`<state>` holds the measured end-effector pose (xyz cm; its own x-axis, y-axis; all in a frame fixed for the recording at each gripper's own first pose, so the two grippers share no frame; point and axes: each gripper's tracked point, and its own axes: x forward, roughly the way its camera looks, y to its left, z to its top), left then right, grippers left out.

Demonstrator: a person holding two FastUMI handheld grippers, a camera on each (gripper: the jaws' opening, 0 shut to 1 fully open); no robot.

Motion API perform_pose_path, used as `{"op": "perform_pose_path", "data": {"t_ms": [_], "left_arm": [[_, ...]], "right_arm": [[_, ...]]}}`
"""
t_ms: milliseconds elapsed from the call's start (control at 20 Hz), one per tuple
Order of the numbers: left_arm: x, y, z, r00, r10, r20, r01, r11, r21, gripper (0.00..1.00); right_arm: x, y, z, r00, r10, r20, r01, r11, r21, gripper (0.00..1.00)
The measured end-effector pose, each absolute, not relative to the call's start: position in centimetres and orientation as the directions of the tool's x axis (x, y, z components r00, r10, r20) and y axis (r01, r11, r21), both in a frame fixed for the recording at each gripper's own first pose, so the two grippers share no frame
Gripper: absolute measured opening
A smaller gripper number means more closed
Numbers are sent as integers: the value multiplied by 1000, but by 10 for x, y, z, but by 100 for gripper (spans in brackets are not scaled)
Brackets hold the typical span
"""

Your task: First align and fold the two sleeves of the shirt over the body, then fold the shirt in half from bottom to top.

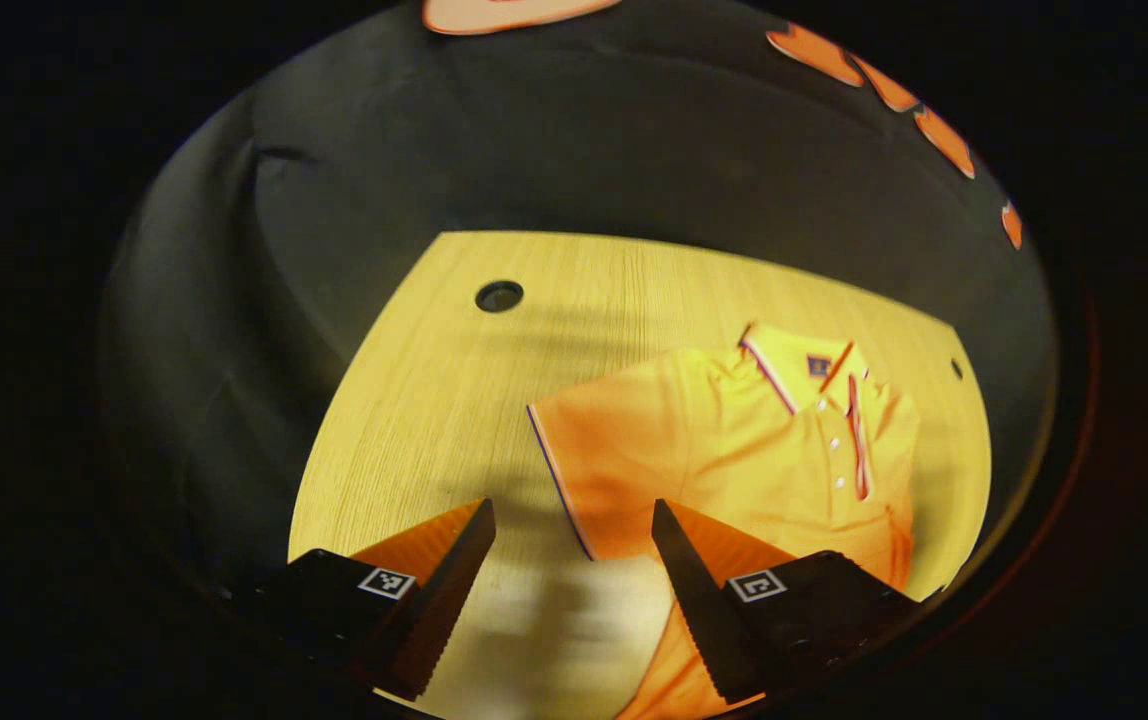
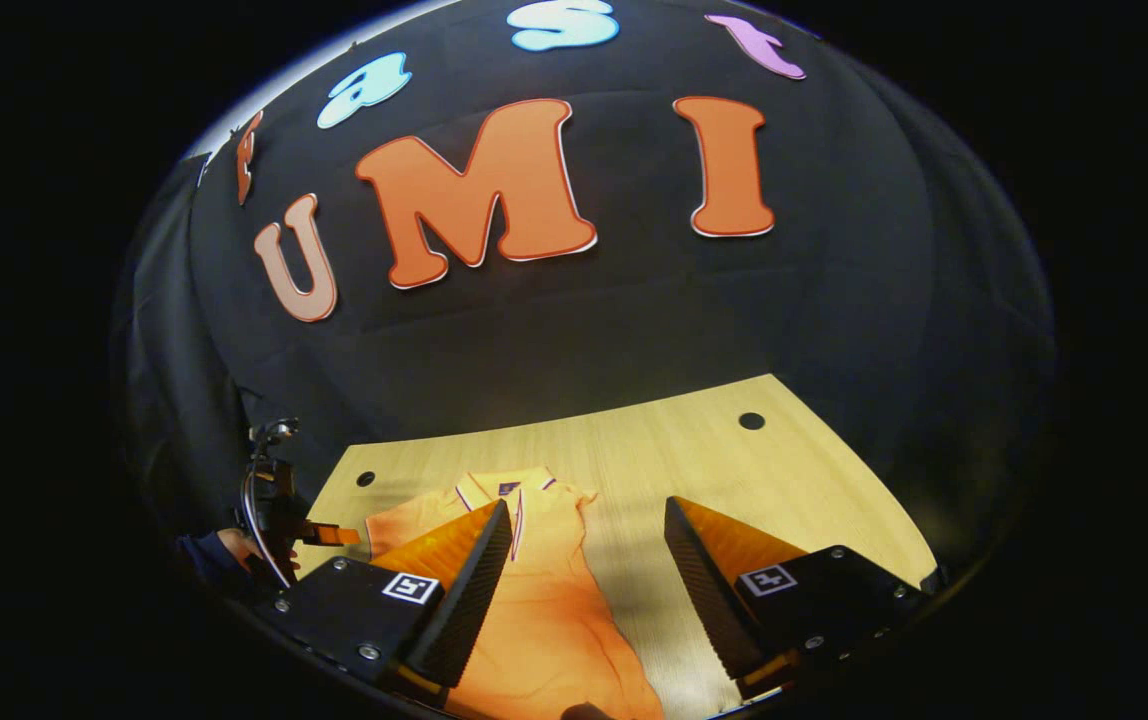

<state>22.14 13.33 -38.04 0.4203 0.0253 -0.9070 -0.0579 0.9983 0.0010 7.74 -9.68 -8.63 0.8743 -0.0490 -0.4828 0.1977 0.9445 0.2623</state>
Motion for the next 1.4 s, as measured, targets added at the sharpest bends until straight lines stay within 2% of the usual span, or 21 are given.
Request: {"op": "perform_pose_path", "data": {"t_ms": [150, 250, 500, 550, 650, 700, 750, 800, 850, 950, 1150, 1300, 1400], "left_arm": [[233, 115, -416, 342, -20, -940, -23, 999, -30, 97], [244, 117, -423, 316, -27, -949, -45, 998, -43, 96], [258, 132, -442, 285, 46, -957, -34, 999, 38, 96], [256, 129, -447, 274, 36, -961, -41, 999, 26, 90], [257, 123, -448, 280, 1, -960, -39, 999, -10, 65], [256, 120, -448, 277, -12, -961, -37, 999, -23, 60], [256, 116, -446, 283, -37, -959, -29, 998, -47, 48], [267, 114, -445, 308, -57, -950, -33, 997, -71, 47], [260, 113, -450, 295, -62, -953, -26, 997, -73, 8], [259, 112, -445, 299, -71, -952, 8, 997, -72, 8], [284, 109, -403, 423, -82, -902, 86, 995, -50, 8], [290, 85, -379, 447, -91, -890, 185, 983, -8, 8], [297, 71, -370, 459, -60, -886, 221, 974, 49, 8]], "right_arm": [[47, -107, -83, 861, -145, -487, 289, 929, 233, 94], [25, -102, -79, 860, -184, -475, 316, 925, 213, 94], [13, -122, -63, 861, -211, -463, 342, 914, 220, 94], [7, -128, -64, 860, -217, -463, 348, 912, 219, 94], [6, -135, -62, 858, -238, -456, 364, 907, 211, 94], [4, -138, -64, 856, -242, -457, 370, 904, 213, 94], [0, -138, -65, 854, -241, -462, 373, 901, 220, 94], [-3, -140, -67, 851, -244, -464, 379, 898, 222, 94], [-7, -142, -71, 847, -247, -470, 384, 896, 223, 94], [-15, -144, -78, 837, -251, -486, 396, 891, 223, 94], [-27, -148, -85, 825, -255, -504, 411, 884, 225, 94], [-26, -147, -86, 830, -243, -501, 410, 876, 254, 94], [-26, -148, -90, 828, -244, -505, 416, 872, 259, 94]]}}
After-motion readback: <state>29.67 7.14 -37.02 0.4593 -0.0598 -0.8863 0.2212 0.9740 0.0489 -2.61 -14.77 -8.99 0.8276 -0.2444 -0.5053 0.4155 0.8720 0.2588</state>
